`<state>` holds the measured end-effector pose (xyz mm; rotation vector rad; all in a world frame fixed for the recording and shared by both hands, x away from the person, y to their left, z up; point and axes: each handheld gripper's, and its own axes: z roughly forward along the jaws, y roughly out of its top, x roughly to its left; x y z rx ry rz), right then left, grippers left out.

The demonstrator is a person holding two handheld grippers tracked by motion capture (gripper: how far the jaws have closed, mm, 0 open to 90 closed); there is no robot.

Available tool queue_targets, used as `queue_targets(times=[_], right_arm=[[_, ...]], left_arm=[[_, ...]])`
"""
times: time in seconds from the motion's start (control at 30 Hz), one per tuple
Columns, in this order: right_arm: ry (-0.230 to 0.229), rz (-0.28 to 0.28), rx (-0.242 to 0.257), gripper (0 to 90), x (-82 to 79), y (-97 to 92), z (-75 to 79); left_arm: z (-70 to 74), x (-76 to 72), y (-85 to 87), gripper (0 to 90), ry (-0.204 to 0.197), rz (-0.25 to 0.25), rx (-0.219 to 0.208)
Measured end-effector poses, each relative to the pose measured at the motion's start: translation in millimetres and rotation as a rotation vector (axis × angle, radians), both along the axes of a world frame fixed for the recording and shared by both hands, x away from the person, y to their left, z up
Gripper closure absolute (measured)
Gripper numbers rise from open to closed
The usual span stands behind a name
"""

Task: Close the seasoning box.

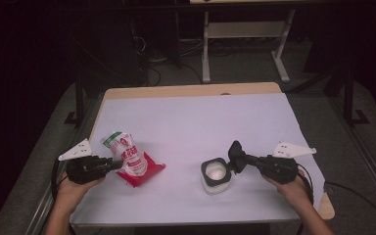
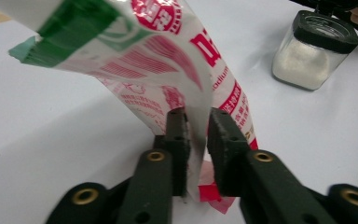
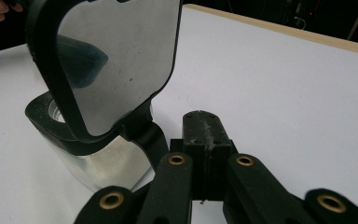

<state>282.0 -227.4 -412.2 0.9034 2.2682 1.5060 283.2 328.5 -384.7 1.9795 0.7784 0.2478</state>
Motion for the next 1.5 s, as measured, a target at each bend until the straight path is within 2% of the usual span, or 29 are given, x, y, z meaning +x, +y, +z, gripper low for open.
queue_targets(times=[0.07, 0.2, 0.27, 0.37, 0.5, 0.6, 0.73, 0.93, 1.03, 1.13, 1.37, 1.5], right_arm=[[0.003, 0.002, 0.001, 90.0, -0.4, 0.2, 0.1], [0.002, 0.001, -0.002, 90.0, -0.3, 0.3, -0.4], [-0.004, 0.002, -0.002, 90.0, 0.0, 0.2, -0.6], [-0.006, 0.001, -0.003, 90.0, 0.2, 0.3, -0.8], [-0.008, 0.0, -0.004, 90.0, 0.6, -0.1, -0.8], [-0.008, 0.0, -0.005, 90.0, 0.7, -0.5, -0.9], [-0.015, -0.002, -0.007, 90.0, 0.5, -0.8, -0.6], [-0.013, -0.007, -0.004, 90.0, 0.6, -2.3, -0.5], [-0.013, -0.008, -0.006, 90.0, 0.5, -2.5, -0.3], [-0.014, -0.009, -0.007, 90.0, 0.3, -2.7, -0.2], [-0.021, -0.012, -0.009, 90.0, 0.3, -4.1, 1.5], [-0.025, 0.001, 0.006, 90.0, -0.6, -2.2, 7.9]], left_arm=[[-0.5, -0.7, -0.3, 73.2, -0.001, -0.003, -0.001], [-1.5, -1.1, -0.1, 63.4, -0.003, 0.001, 0.034], [-2.1, -1.4, 0.5, 58.0, 0.002, -0.007, 0.026], [-3.1, -1.7, 0.5, 50.0, -0.003, -0.012, 0.04], [-6.0, -1.6, 0.9, 36.1, 0.006, -0.002, 0.064], [-9.1, -0.8, 2.4, 30.7, 0.014, 0.01, 0.081], [-9.9, -0.8, 5.2, 28.3, 0.018, 0.026, 0.105], [-12.2, -2.8, 13.8, 26.9, 0.023, 0.053, 0.115], [-13.6, -3.1, 17.5, 26.4, 0.028, 0.068, 0.141], [-13.8, -3.5, 19.7, 26.3, 0.025, 0.079, 0.15], [-16.5, -13.4, 22.7, 25.6, 0.031, 0.103, 0.168], [-22.3, -22.1, 24.6, 22.1, 0.014, 0.113, 0.175]])
